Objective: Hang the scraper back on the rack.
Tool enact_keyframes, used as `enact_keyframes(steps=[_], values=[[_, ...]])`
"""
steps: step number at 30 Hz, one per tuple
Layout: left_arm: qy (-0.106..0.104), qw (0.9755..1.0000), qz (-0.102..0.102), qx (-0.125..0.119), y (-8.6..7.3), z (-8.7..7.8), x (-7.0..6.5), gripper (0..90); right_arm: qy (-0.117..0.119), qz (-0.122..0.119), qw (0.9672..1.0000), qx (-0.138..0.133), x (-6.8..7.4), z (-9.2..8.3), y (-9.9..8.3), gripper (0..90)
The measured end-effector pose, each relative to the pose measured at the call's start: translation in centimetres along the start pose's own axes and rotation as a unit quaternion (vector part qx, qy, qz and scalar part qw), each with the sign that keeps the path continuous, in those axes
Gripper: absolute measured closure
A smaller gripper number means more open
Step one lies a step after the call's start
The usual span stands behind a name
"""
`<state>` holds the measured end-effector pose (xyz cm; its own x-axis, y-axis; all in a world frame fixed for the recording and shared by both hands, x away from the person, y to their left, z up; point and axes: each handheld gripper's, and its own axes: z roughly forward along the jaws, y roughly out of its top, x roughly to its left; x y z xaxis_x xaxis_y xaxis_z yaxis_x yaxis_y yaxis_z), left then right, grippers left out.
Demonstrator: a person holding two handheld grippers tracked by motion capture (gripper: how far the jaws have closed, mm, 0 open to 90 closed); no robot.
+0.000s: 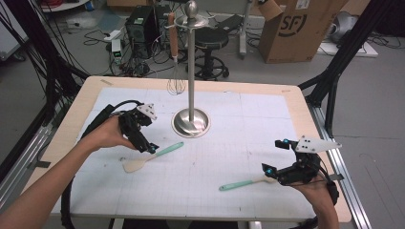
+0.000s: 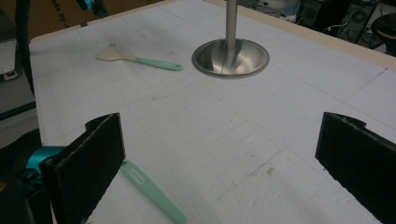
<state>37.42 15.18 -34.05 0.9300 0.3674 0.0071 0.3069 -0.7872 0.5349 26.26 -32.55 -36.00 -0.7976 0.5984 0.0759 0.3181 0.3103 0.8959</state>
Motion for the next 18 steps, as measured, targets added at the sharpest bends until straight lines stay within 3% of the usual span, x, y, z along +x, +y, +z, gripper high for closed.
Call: enact_keyframes(steps=[8,18], values=[[0.005,0.9999,0.001,0.013,0.5,1.3,0.0,2.8,0.000,0.000,1.0000,0.000,0.0,0.1,-0.1,0.0],[-0.003,0.9995,0.005,0.030,1.3,3.6,0.0,2.8,0.000,0.001,1.0000,-0.002,-0.1,-0.1,-0.1,0.0]])
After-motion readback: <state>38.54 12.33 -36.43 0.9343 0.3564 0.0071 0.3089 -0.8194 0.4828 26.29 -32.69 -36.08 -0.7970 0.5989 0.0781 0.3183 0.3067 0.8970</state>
